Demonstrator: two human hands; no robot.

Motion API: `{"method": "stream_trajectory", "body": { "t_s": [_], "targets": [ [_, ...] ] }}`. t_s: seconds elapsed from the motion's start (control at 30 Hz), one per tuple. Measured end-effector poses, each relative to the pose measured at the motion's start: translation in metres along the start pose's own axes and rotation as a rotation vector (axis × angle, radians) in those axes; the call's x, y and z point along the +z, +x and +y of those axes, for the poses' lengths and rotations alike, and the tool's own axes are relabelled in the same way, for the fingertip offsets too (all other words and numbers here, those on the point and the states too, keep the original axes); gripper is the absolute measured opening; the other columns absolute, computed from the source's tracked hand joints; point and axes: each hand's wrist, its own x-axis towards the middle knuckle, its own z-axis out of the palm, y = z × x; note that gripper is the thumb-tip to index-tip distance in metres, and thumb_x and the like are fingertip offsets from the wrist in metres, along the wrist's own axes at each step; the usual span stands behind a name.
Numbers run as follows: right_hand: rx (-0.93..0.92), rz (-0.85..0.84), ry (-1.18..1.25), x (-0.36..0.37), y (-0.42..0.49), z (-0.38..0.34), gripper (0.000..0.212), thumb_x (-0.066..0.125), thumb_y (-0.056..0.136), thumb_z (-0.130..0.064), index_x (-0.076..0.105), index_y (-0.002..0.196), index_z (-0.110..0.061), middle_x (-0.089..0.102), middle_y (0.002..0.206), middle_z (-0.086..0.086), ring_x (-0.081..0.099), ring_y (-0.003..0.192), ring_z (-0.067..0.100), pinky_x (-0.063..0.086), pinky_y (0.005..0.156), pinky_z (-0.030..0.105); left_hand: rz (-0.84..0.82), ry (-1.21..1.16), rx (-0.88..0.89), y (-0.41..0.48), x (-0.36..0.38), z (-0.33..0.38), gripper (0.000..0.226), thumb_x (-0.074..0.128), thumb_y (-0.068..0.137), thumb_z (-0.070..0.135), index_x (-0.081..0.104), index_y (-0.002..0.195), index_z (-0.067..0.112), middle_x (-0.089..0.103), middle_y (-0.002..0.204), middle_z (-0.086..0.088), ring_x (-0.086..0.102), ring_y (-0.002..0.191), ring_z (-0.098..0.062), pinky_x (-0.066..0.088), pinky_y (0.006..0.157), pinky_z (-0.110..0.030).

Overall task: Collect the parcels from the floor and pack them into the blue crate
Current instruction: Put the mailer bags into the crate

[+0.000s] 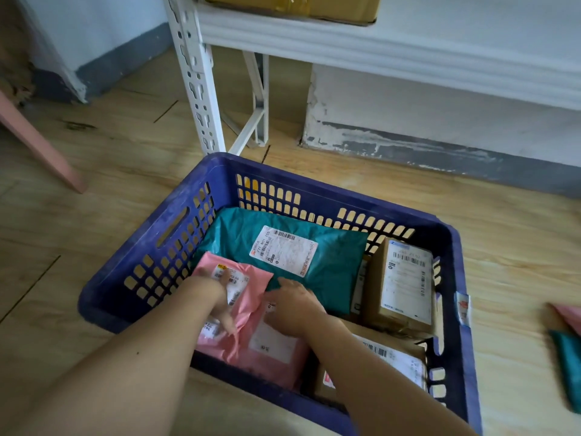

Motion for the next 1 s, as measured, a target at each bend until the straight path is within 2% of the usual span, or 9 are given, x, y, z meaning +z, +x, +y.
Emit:
{"method": "stream_trajectory", "body": {
  "t_s": [0.17,0.27,0.37,0.5,0.6,0.7,0.87,1.0],
  "targets": [
    [0.021,0.143,0.114,-0.021,-0.020,-0.001,0.042,0.045,0.091,-0.019,0.050,0.131,-0.030,0.045,0.135,0.009,0.036,0.133,0.027,0.033,0.111,0.041,0.160,-0.062,0.022,-0.013,-0.007,0.005,0.117,0.073,0.075,0.048,-0.012,0.150,0.020,0.004,0.159,-0.010,0.020,0.142,-0.036,0.035,0.109,-0.049],
    [0.033,0.186,0.097,-0.039,-0.040,0.002,0.049,0.046,0.092,-0.017,0.042,0.139,-0.032,0.037,0.146,0.007,0.030,0.137,0.028,0.033,0.111,0.039,0.294,-0.028,0.092,-0.022,-0.009,0.009,0.112,0.070,0.076,0.050,-0.007,0.151,0.018,0.022,0.155,-0.007,0.028,0.139,-0.030,0.033,0.111,-0.046],
    [0.054,0.244,0.109,-0.052,-0.062,0.006,0.050,0.048,0.093,-0.019,0.039,0.141,-0.031,0.032,0.151,0.005,0.028,0.140,0.027,0.032,0.112,0.040,0.415,-0.026,0.163,-0.044,-0.018,0.021,0.104,0.069,0.077,0.046,0.001,0.152,0.021,0.020,0.156,-0.008,0.023,0.142,-0.029,0.026,0.113,-0.047],
    [0.093,0.327,0.149,-0.065,-0.100,0.018,0.050,0.050,0.092,-0.017,0.043,0.140,-0.029,0.034,0.150,0.002,0.028,0.139,0.023,0.034,0.111,0.038,0.452,-0.091,0.260,-0.079,-0.031,0.043,0.086,0.063,0.084,0.043,0.014,0.150,0.018,0.016,0.156,-0.007,0.021,0.143,-0.027,0.028,0.112,-0.043],
    [0.124,0.361,0.140,-0.074,-0.130,0.029,0.049,0.050,0.093,-0.019,0.042,0.140,-0.029,0.031,0.151,0.003,0.028,0.139,0.024,0.031,0.111,0.037,0.490,-0.087,0.339,-0.100,-0.037,0.062,0.080,0.063,0.083,0.046,0.025,0.147,0.018,0.023,0.153,-0.007,0.029,0.139,-0.027,0.033,0.110,-0.042],
    [0.170,0.398,0.132,-0.079,-0.161,0.042,0.047,0.051,0.093,-0.020,0.043,0.139,-0.027,0.035,0.149,0.004,0.033,0.136,0.024,0.033,0.112,0.036,0.527,-0.085,0.414,-0.125,-0.040,0.084,0.080,0.063,0.082,0.049,0.026,0.147,0.020,0.028,0.151,-0.003,0.034,0.135,-0.026,0.035,0.108,-0.041],
    [0.276,0.436,0.139,-0.086,-0.213,0.062,0.049,0.052,0.092,-0.020,0.043,0.140,-0.027,0.039,0.147,0.003,0.035,0.134,0.023,0.034,0.109,0.035,0.521,-0.094,0.576,-0.173,-0.044,0.119,0.077,0.061,0.086,0.043,0.023,0.149,0.019,0.020,0.155,-0.005,0.025,0.141,-0.025,0.027,0.114,-0.043],
    [0.336,0.506,0.183,-0.090,-0.251,0.074,0.046,0.053,0.091,-0.020,0.048,0.136,-0.025,0.047,0.138,0.005,0.046,0.124,0.023,0.042,0.099,0.034,0.537,-0.059,0.663,-0.206,-0.045,0.143,0.067,0.062,0.085,0.042,0.036,0.143,0.020,0.032,0.148,-0.006,0.035,0.134,-0.026,0.035,0.108,-0.043]
  ]
}}
